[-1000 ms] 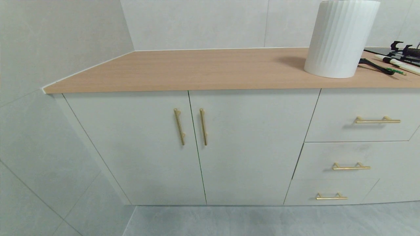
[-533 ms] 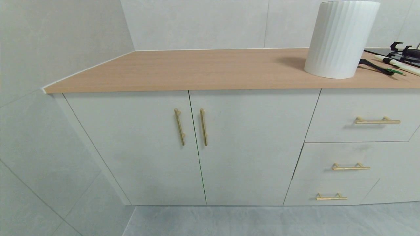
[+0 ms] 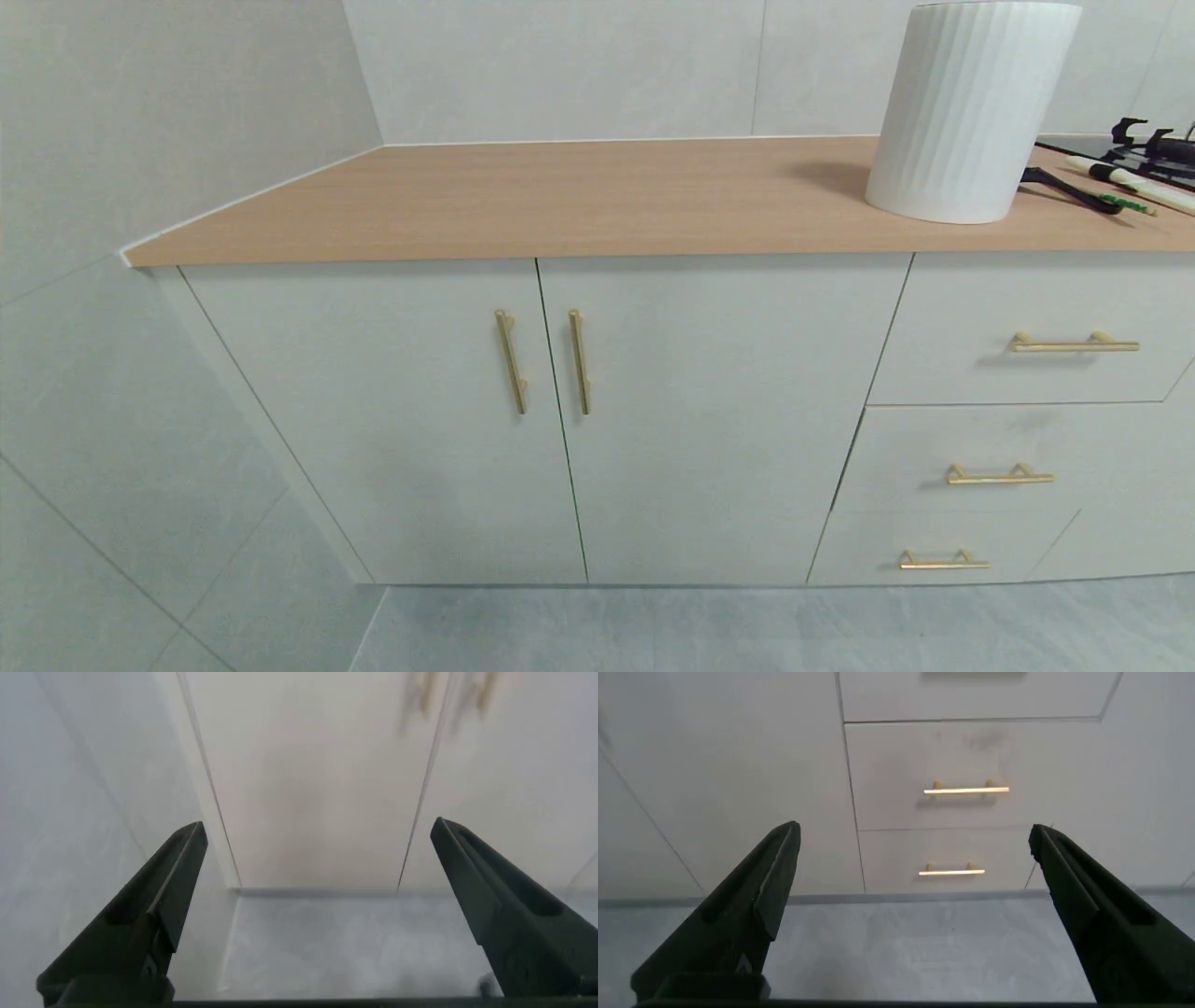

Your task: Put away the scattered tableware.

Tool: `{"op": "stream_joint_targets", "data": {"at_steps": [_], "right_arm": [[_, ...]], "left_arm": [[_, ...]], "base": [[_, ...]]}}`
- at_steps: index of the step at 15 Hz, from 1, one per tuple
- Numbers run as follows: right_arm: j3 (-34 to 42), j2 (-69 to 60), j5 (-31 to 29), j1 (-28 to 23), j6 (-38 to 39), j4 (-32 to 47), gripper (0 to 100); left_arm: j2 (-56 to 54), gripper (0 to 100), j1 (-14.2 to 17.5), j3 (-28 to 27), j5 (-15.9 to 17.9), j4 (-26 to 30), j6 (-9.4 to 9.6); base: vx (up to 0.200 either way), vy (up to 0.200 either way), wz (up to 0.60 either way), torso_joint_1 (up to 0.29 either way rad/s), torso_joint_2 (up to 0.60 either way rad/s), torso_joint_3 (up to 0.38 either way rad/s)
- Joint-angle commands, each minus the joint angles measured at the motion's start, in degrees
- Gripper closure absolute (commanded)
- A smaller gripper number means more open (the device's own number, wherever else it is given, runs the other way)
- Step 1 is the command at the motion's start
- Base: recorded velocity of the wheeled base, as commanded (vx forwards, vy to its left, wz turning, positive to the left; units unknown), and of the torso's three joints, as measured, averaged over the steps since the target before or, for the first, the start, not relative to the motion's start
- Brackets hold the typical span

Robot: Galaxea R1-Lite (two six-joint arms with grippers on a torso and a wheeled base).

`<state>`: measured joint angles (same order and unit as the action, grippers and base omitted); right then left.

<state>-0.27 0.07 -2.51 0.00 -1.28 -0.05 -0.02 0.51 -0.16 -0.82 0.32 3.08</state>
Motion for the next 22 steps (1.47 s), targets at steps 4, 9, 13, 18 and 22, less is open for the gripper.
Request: {"op": "stream_joint_targets", "data": {"at_steps": [4,9,13,18,22], "right_arm": [[0.2,-0.1,0.0,0.0,0.5,0.1,0],[0.2,-0.1,0.0,0.0,0.8,0.1,0],[0.2,-0.1,0.1,0.0,0.8,0.1,0],[0.2,-0.1,0.1,0.0,0.8,0.1,0],[0.2,-0.1,0.1,0.0,0.8,0.2,0]], "left_arm": [[0.0,0,0.0,0.2,0.0,-0.2,-2.73],[0.0,0,0.0,0.2,-0.1,-0.3,-3.35],[0.0,0,0.0,0.2,0.0,-0.2,-3.26],[0.0,0,0.0,0.2,-0.1,-0.3,-3.17],[0.0,0,0.0,0.2,-0.1,-0.2,-3.17]], "base": [[0.0,0.0,0.0,0.0,0.0,0.0],[0.0,0.0,0.0,0.0,0.0,0.0],[0.0,0.0,0.0,0.0,0.0,0.0],[0.0,-0.12,0.0,-0.001,0.0,0.002],[0.0,-0.2,0.0,0.008,0.0,0.005]]}}
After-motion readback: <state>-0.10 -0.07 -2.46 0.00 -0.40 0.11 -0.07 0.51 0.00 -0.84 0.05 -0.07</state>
